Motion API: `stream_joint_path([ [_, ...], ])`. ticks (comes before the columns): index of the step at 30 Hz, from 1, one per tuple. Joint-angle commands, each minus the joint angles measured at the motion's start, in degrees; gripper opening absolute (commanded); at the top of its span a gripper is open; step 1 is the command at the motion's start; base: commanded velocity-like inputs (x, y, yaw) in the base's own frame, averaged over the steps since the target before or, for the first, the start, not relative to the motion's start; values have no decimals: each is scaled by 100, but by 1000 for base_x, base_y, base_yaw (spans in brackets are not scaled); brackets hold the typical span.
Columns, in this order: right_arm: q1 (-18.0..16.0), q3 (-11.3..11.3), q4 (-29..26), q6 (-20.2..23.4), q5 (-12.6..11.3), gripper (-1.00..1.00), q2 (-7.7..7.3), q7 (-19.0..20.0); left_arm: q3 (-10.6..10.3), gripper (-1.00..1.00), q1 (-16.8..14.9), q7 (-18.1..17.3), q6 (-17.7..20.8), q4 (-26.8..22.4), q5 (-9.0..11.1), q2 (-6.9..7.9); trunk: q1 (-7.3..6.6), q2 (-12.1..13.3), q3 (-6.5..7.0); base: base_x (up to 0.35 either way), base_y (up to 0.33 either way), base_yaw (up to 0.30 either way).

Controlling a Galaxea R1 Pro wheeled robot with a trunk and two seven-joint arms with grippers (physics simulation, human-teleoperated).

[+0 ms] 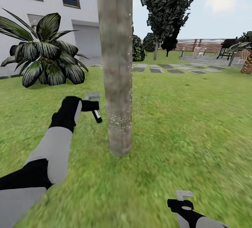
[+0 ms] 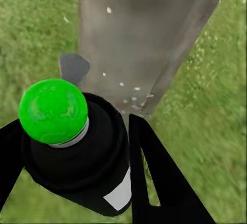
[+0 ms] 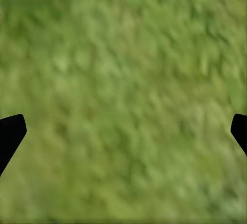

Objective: In the garden, pick up the pesticide atomizer on the floor and spray pesticide onto both trees until each tree trunk is fully covered.

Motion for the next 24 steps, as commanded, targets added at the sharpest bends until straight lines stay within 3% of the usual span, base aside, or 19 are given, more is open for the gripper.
stream_joint_path([
  [1, -10, -49, 28, -41, 56, 100, -4, -29, 33, -100, -141, -55, 130, -9, -105, -7, 0, -2, -7, 0, 0, 0],
  [3, -10, -49, 28, -41, 56, 100, -8, -31, 34, -100, -469, -60, 264, -14, -64, -21, 0, -2, -7, 0, 0, 0],
  [4, -10, -49, 27, -41, 56, 100, -6, -31, 34, -100, -814, -65, 403, -11, 119, -29, 0, -2, -7, 0, 0, 0],
  [6, -10, -48, 27, -41, 56, 100, -5, -29, 29, -100, -1129, -67, 702, -20, 325, -32, 0, -2, -7, 0, 0, 0],
  [9, -10, -46, 27, -41, 56, 100, -5, -29, 30, -100, -1591, -69, 893, -2, 499, -33, 0, -2, -7, 0, 0, 0],
  [13, -10, -42, 27, -41, 56, 100, -3, -28, 33, -100, -1990, -69, 941, 55, 536, -42, 0, -2, -7, 0, 0, 0],
  [15, -10, -41, 27, -41, 56, 100, -2, -29, 30, -100, -2355, -69, 954, 213, 544, -116, 0, -2, -7, 0, 0, 0],
  [18, -10, -40, 27, -41, 56, 100, -4, -29, 31, -100, -2615, -75, 964, 287, 546, -154, 0, -2, -7, 0, 0, 0],
  [24, -10, -40, 27, -41, 56, 100, -5, -28, 34, -100, -3513, -78, 981, 908, 555, -199, 0, -2, -7, 0, 0, 0],
])
